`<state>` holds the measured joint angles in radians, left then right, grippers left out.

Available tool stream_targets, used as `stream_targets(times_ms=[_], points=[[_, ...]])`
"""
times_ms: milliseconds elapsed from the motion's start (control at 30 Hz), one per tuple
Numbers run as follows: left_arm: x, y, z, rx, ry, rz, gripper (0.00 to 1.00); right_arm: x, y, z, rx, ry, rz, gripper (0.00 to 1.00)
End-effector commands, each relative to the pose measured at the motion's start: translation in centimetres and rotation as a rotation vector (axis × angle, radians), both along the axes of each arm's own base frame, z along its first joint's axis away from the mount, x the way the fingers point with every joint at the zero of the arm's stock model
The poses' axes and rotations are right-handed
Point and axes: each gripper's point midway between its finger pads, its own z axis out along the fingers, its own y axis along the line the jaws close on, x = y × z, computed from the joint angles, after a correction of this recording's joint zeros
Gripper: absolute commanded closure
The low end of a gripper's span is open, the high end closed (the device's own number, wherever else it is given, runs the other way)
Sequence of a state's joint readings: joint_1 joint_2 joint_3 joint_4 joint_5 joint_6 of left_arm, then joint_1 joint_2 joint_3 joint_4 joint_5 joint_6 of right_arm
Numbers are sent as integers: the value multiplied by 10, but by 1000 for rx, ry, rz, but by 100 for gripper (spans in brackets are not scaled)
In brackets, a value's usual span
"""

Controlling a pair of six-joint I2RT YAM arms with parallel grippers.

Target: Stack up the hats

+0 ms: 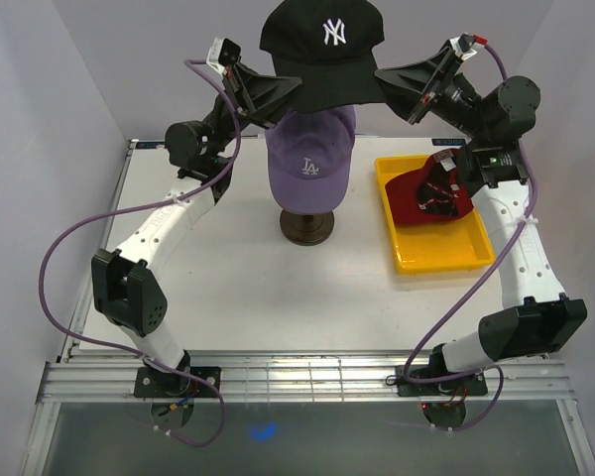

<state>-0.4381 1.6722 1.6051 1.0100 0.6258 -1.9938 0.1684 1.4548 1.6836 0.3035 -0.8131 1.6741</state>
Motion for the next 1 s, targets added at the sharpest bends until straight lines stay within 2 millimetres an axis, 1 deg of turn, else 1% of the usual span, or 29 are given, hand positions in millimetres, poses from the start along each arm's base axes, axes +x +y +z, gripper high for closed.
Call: stream_targets(times_ms=[0, 33, 100, 133, 267, 333, 400, 433, 500, 533, 567, 600, 633, 667, 700, 767, 933, 967], points=[[-27, 12, 17, -30, -48, -55, 100, -23, 2, 19, 43, -93, 30, 67], [-28, 12, 16, -27, -46, -57, 100, -26, 3, 19, 47, -95, 37, 71], [-25, 12, 12, -20, -33, -54, 100, -27, 5, 19, 54, -92, 42, 74], [-24, 12, 11, -19, -31, -54, 100, -29, 6, 20, 58, -97, 43, 78], [-17, 11, 3, 5, 10, -57, 100, -31, 10, 20, 63, -91, 52, 84], [-11, 12, -2, 18, 41, -53, 100, -32, 13, 15, 52, -85, 52, 87], [-7, 15, -6, 33, 57, -49, 100, -32, 14, 11, 41, -83, 48, 88], [-4, 15, -11, 40, 74, -49, 100, -33, 15, 7, 33, -85, 46, 88], [-2, 19, -13, 52, 86, -44, 100, -35, 20, 0, 26, -77, 53, 89], [-1, 20, -15, 57, 93, -42, 100, -39, 20, -1, 24, -84, 51, 90], [2, 20, -21, 65, 111, -43, 100, -36, 23, -11, 7, -71, 42, 90], [2, 23, -21, 69, 110, -36, 100, -41, 25, -13, 0, -73, 47, 90], [4, 25, -23, 75, 116, -36, 100, -41, 26, -16, -6, -74, 45, 91], [5, 25, -26, 80, 122, -36, 100, -39, 28, -26, -17, -63, 43, 91], [7, 27, -26, 85, 123, -33, 100, -42, 28, -27, -19, -66, 44, 91], [8, 24, -31, 117, 134, -46, 100, -41, 29, -36, -30, -57, 37, 92], [10, 22, -45, 157, 154, -56, 100, -47, 30, -43, -74, -80, 14, 92], [8, 22, -46, 161, 153, -59, 100, -49, 31, -44, -79, -82, 18, 92]])
